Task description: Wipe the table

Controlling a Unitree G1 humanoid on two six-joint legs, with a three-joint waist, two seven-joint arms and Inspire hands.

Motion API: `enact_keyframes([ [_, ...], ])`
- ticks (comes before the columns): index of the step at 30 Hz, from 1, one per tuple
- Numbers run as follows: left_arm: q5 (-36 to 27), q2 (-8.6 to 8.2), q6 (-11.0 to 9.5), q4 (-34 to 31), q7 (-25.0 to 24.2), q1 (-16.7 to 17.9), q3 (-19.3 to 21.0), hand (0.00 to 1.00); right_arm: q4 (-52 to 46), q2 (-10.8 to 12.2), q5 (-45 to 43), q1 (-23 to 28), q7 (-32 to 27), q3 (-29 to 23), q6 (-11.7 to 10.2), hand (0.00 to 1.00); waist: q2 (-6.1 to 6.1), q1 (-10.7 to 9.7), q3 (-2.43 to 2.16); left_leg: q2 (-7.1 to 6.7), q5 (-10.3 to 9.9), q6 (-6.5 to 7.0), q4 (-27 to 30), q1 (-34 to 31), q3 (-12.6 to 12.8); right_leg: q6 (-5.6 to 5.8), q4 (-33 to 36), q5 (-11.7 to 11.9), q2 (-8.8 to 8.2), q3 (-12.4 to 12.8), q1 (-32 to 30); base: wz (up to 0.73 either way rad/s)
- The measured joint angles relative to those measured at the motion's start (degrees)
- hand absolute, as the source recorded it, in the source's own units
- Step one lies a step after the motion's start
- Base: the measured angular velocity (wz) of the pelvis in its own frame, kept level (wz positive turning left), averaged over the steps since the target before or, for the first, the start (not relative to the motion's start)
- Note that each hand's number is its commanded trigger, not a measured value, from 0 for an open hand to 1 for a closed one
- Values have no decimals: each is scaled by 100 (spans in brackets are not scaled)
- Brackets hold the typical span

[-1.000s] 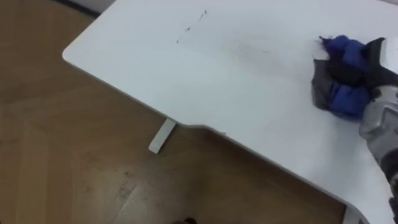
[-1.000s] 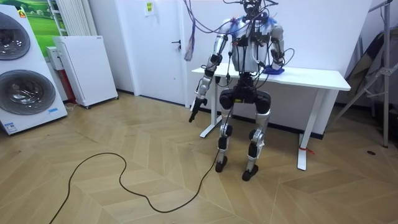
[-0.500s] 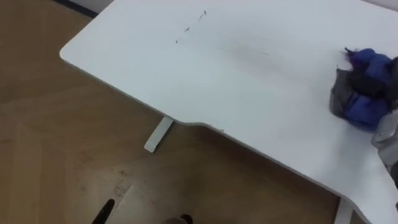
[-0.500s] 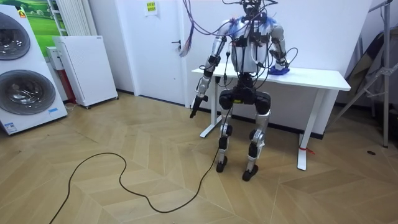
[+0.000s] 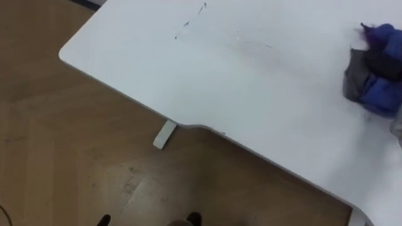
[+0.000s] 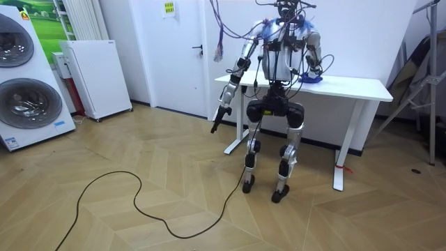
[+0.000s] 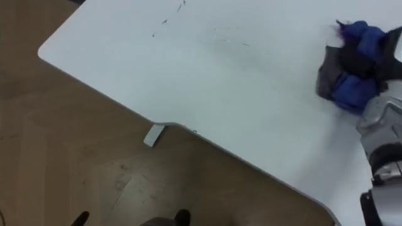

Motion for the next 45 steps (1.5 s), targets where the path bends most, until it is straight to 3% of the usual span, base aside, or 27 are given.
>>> enact_keyframes([
  [2, 2, 144, -33, -32, 19, 63, 50, 0, 213, -6, 293, 591, 12, -431, -29, 100, -148, -184, -108, 2, -9, 22, 0, 109, 153, 43, -123, 7, 76, 135, 201, 31],
  [5, 3, 152, -59, -57, 56, 78, 396, 0, 362, -142, 678, 1083, 85, -660, -3, 100, -193, -297, -172, 38, -64, 103, 8, 171, 231, 87, -213, 45, 130, 232, 281, -9],
  [11, 9, 130, -155, -197, 132, 117, 452, 0, 252, -237, 784, 1263, 121, -817, 81, 100, 2, -434, -137, 79, -86, 129, -62, 385, 403, 92, -208, 101, 167, 446, 390, -18],
  [15, 11, 92, -152, -194, 144, 126, 405, 0, 70, -216, 645, 1169, -2, -699, 358, 100, 112, -366, -103, 88, -82, 126, -119, 564, 466, 86, -195, 105, 165, 498, 498, -12],
  [18, 76, 51, -104, -110, 106, 101, 292, 0, 1, -174, 222, 701, -54, -279, 709, 100, 156, -227, -64, 172, -75, 110, -137, 551, 597, 20, -191, 164, 215, 638, 419, -38],
  [20, 193, 5, -104, 31, 36, -7, 249, 0, -261, 57, -288, 206, -3, 103, 918, 100, 172, -82, -52, 195, -54, 71, -159, 503, 590, -29, -165, 235, 272, 762, 262, -52],
  [22, 189, -15, -108, 165, -4, -142, 177, 0, -354, 333, -568, -265, 83, 666, 919, 100, 212, 50, -29, 189, -48, 28, -182, 509, 430, -61, -178, 261, 298, 744, 248, -22],
  [23, 182, -15, -109, 197, -4, -233, 77, 0, -440, 508, -779, -544, 143, 1025, 914, 100, 236, 126, -14, 185, -28, -3, -213, 506, 368, -76, -188, 257, 298, 699, 249, 6],
  [25, 180, -18, -118, 218, -7, -363, -96, 0, -515, 725, -985, -864, 226, 1272, 841, 100, 244, 234, 7, 154, 25, -35, -255, 501, 269, -94, -200, 234, 270, 613, 243, 27],
  [26, 183, -39, -113, 217, -27, -415, -133, 0, -560, 804, -1079, -1014, 332, 1342, 763, 100, 213, 408, 15, 146, 66, -45, -343, 498, 267, -98, -201, 217, 270, 612, 169, 23],
  [28, 183, -79, -100, 221, -69, -393, -136, 0, -569, 821, -1093, -1150, 457, 1443, 667, 100, 194, 619, 16, 116, 95, -49, -430, 498, 211, -91, -197, 197, 263, 590, 170, 26],
  [31, 178, -83, -58, 250, -95, -136, -137, 0, -577, 819, -1193, -1143, 520, 1436, 643, 100, 160, 634, 17, 34, 97, -47, -460, 495, 36, -49, -201, 144, 169, 456, 243, 29],
  [35, 142, -61, -5, 249, -100, 48, -121, 0, -536, 609, -908, -860, 497, 1395, 385, 100, 57, 521, 17, -6, 98, -47, -472, 563, -18, -40, -225, 143, 169, 439, 351, 17],
  [38, 133, -15, -82, 241, -98, 11, -63, 0, -494, 558, -663, -112, 302, 669, 52, 100, -17, 126, 4, -21, 92, -38, -469, 662, 51, 11, -453, 173, 162, 462, 619, 36],
  [39, 132, -4, -98, 243, -96, -2, -50, 0, -495, 547, -613, 9, 263, 530, 3, 100, -29, 79, 1, -15, 81, -19, -470, 661, 85, 24, -499, 180, 170, 471, 637, -6],
  [41, 137, -3, -118, 221, -86, -7, 74, 0, -492, 535, -534, 485, 150, -120, -167, 100, -45, -132, -25, 29, 2, 89, -412, 678, 230, 97, -665, 213, 241, 468, 738, -18],
  [42, 154, -4, -119, 212, -85, -3, 136, 0, -492, 533, -511, 642, 116, -279, -196, 100, -50, -202, -46, 29, -10, 96, -402, 685, 237, 103, -677, 217, 243, 469, 756, -5],
  [44, 244, -7, -119, 177, -30, 50, 347, 0, -443, 476, -286, 1189, 103, -743, -219, 100, -47, -396, -191, 38, -45, 118, -382, 715, 329, 124, -655, 229, 230, 483, 762, -14],
  [45, 244, -9, -121, 123, -14, 98, 404, 0, -401, 458, -262, 1302, 97, -834, -219, 100, -47, -443, -210, 39, -51, 126, -380, 738, 350, 129, -663, 232, 230, 483, 778, -20],
])
